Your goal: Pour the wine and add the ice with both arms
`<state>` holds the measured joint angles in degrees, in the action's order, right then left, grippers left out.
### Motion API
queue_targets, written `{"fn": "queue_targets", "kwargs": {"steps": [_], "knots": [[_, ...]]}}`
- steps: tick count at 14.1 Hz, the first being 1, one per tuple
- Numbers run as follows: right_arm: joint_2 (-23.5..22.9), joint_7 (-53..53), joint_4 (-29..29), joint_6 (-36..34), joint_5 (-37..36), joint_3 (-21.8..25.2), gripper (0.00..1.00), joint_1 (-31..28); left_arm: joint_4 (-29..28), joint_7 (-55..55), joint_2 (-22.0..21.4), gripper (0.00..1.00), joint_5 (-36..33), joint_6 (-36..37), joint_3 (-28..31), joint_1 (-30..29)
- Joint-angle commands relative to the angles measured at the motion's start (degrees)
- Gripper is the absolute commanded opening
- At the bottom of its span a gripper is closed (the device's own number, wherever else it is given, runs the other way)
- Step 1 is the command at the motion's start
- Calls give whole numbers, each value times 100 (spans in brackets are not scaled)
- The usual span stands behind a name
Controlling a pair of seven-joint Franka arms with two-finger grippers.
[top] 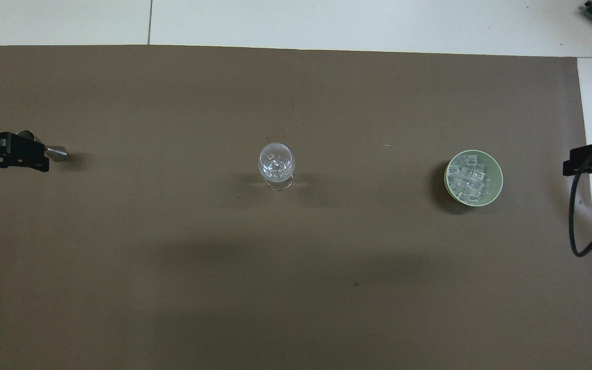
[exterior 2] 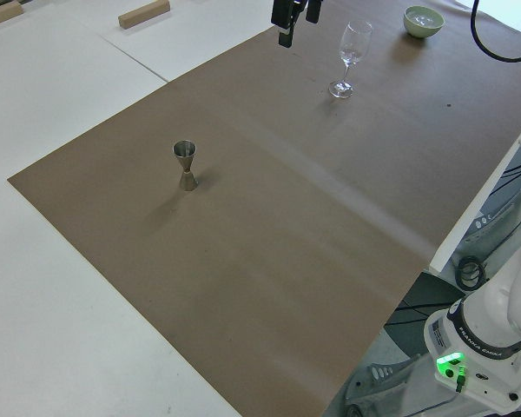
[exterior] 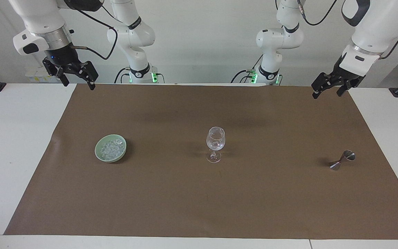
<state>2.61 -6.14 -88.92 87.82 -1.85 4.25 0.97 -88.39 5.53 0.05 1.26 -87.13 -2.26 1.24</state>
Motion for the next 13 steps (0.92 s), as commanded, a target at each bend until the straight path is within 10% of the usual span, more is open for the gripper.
{"fn": "queue_targets", "kwargs": {"steps": [1,13], "knots": [[240,-122,-371,139,193,-47,100,-36,199,-184,92,100,14,179,112,130],[293,-107,-451,297,54,-205,100,-36,322,-167,127,100,50,416,33,131]]}}
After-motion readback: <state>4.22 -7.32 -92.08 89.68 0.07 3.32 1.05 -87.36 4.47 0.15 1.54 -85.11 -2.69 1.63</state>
